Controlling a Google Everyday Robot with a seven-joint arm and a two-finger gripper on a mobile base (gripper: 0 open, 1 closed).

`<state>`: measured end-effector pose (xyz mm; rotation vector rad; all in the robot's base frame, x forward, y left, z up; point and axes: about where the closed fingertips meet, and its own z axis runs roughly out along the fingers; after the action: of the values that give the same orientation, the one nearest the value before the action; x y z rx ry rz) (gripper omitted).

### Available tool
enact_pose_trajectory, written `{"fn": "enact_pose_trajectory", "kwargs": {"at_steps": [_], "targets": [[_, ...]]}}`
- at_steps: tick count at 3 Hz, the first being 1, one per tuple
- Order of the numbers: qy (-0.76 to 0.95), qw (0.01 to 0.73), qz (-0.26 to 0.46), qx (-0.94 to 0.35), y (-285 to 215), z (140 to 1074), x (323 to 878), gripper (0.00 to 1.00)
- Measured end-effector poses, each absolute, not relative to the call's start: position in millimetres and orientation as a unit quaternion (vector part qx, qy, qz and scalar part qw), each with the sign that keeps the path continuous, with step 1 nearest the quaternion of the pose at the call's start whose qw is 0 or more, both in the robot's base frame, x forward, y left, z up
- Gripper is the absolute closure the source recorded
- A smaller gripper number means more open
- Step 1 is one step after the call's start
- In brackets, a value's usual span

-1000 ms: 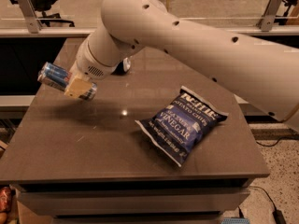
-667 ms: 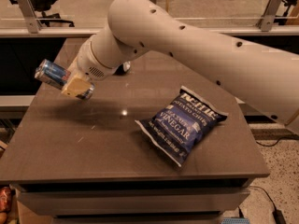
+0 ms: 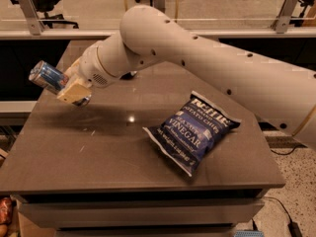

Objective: Place redbull can upright

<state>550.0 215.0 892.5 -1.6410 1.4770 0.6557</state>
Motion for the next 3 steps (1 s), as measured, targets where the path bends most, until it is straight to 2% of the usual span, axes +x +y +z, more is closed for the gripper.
{"fn": "enact_pose_trajectory", "kwargs": {"at_steps": [3], "targets": [[0.561, 0.432, 0.308, -0.636, 239, 892, 545, 1.00]]}}
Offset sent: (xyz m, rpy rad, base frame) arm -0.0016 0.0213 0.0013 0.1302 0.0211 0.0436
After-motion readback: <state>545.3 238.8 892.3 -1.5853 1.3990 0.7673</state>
